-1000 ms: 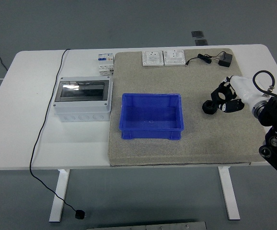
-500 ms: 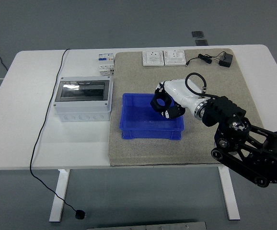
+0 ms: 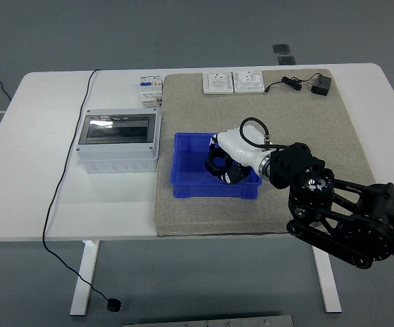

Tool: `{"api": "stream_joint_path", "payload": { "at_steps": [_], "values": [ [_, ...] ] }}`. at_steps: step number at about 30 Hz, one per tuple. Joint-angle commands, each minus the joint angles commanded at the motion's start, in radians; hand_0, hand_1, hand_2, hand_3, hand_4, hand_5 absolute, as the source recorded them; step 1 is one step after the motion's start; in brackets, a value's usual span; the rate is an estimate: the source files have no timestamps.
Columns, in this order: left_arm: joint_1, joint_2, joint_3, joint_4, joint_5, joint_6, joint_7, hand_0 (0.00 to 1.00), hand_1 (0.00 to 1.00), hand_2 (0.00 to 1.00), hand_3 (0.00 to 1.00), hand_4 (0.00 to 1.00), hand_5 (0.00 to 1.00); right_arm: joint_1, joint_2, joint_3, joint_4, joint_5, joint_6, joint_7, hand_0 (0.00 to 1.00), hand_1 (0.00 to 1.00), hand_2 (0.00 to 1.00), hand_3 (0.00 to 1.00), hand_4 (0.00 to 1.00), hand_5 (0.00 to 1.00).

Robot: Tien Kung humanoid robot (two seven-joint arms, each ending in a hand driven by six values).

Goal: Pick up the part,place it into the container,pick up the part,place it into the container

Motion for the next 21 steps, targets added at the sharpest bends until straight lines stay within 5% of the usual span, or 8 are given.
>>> {"api": "stream_joint_path", "payload": {
  "at_steps": [13, 21],
  "values": [
    [0.001, 0.001, -0.001, 0.000, 0.004, -0.001, 0.002, 0.716, 0.591, 0.713, 0.585, 0.617, 0.508, 0.005, 0.034, 0.039, -0.018, -0.014, 0.099, -0.092, 0.212, 0.217, 0.739, 0.754, 0.799, 0.215],
    [0.002, 0.002, 0.001, 0.000, 0.001, -0.001, 0.004, 0.716, 0.592, 0.712, 0.586, 0.617, 0.505, -0.003, 0.038, 0.051, -0.021, -0.011, 0.095, -0.091, 0.210, 0.222, 0.744, 0.760, 0.816, 0.227]
  ]
}}
